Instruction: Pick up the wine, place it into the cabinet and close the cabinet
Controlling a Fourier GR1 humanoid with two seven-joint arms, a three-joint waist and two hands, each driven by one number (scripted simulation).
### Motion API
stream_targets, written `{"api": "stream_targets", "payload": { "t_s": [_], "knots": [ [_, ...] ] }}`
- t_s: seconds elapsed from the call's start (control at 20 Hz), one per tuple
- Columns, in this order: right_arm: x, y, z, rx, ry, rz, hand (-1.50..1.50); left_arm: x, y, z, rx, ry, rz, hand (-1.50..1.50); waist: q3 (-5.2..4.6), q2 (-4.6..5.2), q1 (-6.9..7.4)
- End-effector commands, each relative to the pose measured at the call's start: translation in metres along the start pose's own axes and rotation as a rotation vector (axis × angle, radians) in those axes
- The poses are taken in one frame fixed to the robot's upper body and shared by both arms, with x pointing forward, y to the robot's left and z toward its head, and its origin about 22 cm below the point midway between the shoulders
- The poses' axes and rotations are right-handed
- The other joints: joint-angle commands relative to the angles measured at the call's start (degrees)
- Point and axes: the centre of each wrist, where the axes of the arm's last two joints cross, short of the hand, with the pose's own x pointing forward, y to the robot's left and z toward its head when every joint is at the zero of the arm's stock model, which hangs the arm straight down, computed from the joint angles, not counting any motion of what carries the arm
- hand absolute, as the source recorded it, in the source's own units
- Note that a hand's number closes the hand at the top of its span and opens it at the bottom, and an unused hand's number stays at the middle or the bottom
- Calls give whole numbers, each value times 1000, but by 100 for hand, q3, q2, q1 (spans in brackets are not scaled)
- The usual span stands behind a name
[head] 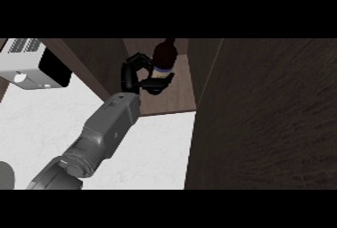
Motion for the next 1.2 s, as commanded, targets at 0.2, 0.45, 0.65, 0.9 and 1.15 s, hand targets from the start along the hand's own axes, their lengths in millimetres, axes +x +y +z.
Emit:
{"api": "stream_targets", "payload": {
  "t_s": [0.2, 0.45, 0.65, 0.9, 1.15],
  "knots": [
    [6, 3, 7, 48, -14, -39, -150, -22, 9, 15, 5, 104, 143, 150, -4, -15, -229],
    [0, 5, -2, 67, -25, -33, -150, -33, 16, 23, 13, 80, 163, 150, -5, 11, -258],
    [1, 3, 4, 57, -11, -49, -150, -60, 32, 44, 14, 121, 187, 150, -8, 0, -368],
    [2, 4, -5, 94, -17, -51, -150, -59, 31, 43, 24, 138, 169, 150, -12, -12, -393],
    [5, 5, 1, 94, -24, -55, -150, -68, 36, 52, 48, 141, 150, 150, -17, -24, -491]
  ]
}}
